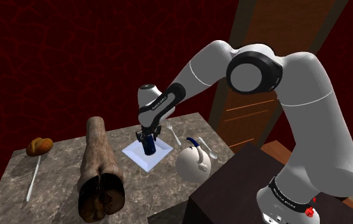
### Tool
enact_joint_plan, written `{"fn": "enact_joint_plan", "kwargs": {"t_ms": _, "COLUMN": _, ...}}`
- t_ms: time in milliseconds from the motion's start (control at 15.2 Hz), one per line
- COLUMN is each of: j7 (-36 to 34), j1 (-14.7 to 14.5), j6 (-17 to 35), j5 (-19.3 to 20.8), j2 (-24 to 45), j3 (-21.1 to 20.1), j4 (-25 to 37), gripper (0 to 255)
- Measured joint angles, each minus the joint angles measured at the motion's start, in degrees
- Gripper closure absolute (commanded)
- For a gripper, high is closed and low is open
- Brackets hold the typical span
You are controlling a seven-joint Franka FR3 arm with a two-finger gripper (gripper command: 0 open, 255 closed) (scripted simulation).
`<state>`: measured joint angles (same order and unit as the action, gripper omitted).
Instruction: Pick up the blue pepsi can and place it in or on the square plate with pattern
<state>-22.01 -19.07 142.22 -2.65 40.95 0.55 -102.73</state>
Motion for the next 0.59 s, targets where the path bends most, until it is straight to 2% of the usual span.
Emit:
{"fn": "enact_joint_plan", "kwargs": {"t_ms": 396, "j7": 0.0, "j1": 0.0, "j6": 0.2, "j5": 0.0, "j2": 0.3, "j3": 0.0, "j4": 0.1, "gripper": 255}}
{"fn": "enact_joint_plan", "kwargs": {"t_ms": 462, "j7": 0.0, "j1": 0.0, "j6": 0.2, "j5": 0.0, "j2": 0.3, "j3": 0.0, "j4": 0.1, "gripper": 0}}
{"fn": "enact_joint_plan", "kwargs": {"t_ms": 594, "j7": 0.0, "j1": 0.0, "j6": 0.2, "j5": 0.0, "j2": 0.3, "j3": 0.0, "j4": 0.1, "gripper": 0}}
